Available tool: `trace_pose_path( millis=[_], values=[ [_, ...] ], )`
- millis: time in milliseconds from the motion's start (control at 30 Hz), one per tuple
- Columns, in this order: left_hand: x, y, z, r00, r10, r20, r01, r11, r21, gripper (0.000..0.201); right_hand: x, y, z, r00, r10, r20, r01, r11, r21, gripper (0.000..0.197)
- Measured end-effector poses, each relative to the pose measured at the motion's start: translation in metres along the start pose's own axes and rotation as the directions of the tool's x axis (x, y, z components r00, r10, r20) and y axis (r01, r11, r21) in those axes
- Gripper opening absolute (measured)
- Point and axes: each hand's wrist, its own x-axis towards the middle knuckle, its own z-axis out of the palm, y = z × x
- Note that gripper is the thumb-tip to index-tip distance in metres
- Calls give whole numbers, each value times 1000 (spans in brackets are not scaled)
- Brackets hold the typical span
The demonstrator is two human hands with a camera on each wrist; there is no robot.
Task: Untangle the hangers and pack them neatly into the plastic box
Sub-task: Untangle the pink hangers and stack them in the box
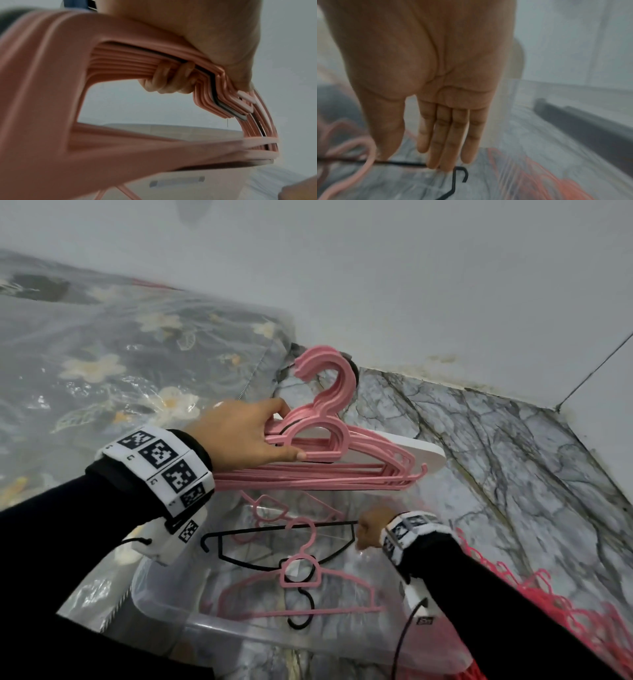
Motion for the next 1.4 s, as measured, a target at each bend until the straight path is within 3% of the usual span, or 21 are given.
trace_pose_path(
  millis=[67, 133, 200, 333, 433, 533, 633, 733, 767, 833, 1000, 1167, 1400],
  values=[
    [2, 1, 6, 1000, -17, -5, 18, 999, 38, 78, 14, -19, 21, 998, -62, 21, 64, 988, -143, 33],
    [3, 1, 11, 1000, -15, -13, 15, 998, 67, 83, 23, -41, 38, 994, -94, 51, 103, 970, -222, 32],
    [3, 1, 14, 1000, -6, -23, 8, 997, 72, 83, 27, -58, 50, 992, -106, 72, 119, 969, -215, 14],
    [4, 2, 15, 999, -15, -28, 16, 999, 32, 79, 36, -67, 70, 976, -187, 113, 202, 968, -147, 28],
    [3, 4, 16, 999, -31, -12, 30, 995, -94, 70, 42, -66, 70, 968, -146, 204, 171, 979, -108, 35],
    [4, 5, 15, 999, -53, -7, 51, 988, -144, 68, 42, -65, 69, 969, -164, 186, 181, 980, -78, 33],
    [5, 8, 15, 997, -69, -21, 65, 987, -145, 65, 39, -64, 70, 970, -176, 169, 191, 978, -79, 11],
    [6, 13, 15, 996, -71, -48, 64, 988, -137, 65, 36, -62, 63, 974, -201, 106, 205, 978, -30, 7],
    [6, 16, 14, 996, -69, -53, 60, 988, -145, 65, 35, -60, 61, 972, -223, 75, 225, 974, -22, 15],
    [6, 20, 12, 996, -61, -66, 50, 986, -160, 62, 29, -61, 54, 966, -258, 31, 259, 965, -34, 24],
    [6, 22, 0, 994, -42, -105, 15, 970, -242, 60, -6, -66, 21, 936, -336, -106, 324, 939, -119, 21],
    [1, 16, -11, 987, -71, -141, 37, 972, -231, 63, -58, -64, -30, 874, -403, -272, 389, 915, -105, 19],
    [-2, 17, -10, 996, -60, -67, 45, 976, -212, 77, -111, -48, -75, 748, -369, -552, 460, 887, 31, 15]
  ],
)
